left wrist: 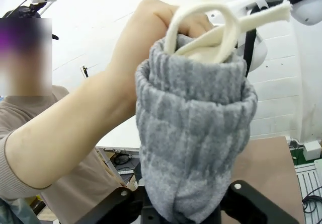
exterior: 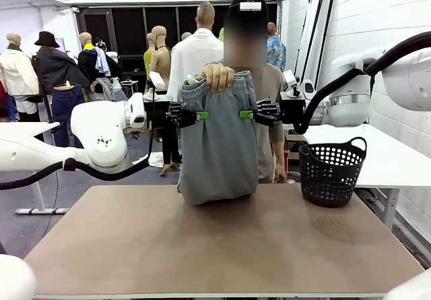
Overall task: Fold the training pants.
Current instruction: Grab both ends of the Training pants handed by a person, then release the ends of the Training pants and then grab the overlapped ends.
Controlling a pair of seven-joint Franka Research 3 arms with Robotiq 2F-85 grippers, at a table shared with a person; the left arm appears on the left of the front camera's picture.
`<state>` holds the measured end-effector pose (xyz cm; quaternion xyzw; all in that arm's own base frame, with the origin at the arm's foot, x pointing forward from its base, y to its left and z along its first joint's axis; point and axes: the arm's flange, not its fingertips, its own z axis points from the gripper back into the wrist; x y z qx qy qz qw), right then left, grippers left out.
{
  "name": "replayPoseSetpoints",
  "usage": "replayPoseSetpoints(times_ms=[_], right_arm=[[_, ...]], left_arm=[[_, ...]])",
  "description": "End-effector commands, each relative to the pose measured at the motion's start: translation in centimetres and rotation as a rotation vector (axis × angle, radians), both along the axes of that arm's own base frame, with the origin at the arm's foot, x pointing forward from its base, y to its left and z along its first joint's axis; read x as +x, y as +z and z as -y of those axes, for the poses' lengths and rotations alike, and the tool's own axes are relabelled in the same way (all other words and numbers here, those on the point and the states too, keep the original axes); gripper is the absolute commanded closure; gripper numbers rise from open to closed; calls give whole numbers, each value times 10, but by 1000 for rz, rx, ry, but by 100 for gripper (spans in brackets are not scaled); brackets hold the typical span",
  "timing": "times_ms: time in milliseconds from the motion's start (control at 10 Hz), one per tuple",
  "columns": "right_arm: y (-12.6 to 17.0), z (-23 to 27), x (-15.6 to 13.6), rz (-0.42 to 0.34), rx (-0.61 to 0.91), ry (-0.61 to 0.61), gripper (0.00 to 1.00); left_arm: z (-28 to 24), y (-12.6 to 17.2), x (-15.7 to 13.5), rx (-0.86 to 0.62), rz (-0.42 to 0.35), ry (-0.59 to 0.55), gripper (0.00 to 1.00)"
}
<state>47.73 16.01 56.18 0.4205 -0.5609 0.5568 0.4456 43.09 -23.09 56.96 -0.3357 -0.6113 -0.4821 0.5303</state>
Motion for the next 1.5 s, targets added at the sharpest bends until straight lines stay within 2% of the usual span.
replayPoseSetpoints(times_ms=[0,500,600,700,1400], right_arm=[[7,-3,6,-28,12,14,100],[6,-5,6,-5,-12,-2,100],[3,-5,6,12,-19,10,100],[3,0,1,-3,-1,-1,100],[3,0,1,-3,-1,-1,100]], left_arm=[[-1,-1,1,-31,-9,28,100],[0,-4,8,-15,-48,2,100],[-3,-9,16,39,-153,-89,100],[-4,-4,3,-19,-34,9,100],[-4,-4,3,-19,-34,9,100]])
